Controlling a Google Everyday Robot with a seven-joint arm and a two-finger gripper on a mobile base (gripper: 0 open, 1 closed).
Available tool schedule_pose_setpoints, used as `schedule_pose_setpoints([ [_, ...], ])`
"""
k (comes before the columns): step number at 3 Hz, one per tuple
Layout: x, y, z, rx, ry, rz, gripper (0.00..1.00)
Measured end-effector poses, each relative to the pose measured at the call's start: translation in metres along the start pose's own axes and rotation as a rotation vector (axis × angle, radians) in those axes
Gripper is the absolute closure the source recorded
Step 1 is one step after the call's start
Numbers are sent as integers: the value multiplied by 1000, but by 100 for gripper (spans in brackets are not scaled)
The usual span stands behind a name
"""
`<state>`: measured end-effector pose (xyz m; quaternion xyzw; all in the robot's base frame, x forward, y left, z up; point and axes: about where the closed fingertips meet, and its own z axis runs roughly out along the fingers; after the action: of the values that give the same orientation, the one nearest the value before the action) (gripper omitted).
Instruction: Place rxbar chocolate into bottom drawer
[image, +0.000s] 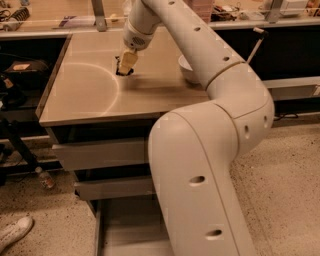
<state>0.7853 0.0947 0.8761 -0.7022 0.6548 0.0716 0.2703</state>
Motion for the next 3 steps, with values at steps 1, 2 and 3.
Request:
schedule_pose_setpoints([
  [1, -9, 12, -48, 79, -57, 51, 100],
  [2, -19, 34, -50, 65, -69, 44, 100],
  [3, -12, 43, -53, 44, -37, 60, 100],
])
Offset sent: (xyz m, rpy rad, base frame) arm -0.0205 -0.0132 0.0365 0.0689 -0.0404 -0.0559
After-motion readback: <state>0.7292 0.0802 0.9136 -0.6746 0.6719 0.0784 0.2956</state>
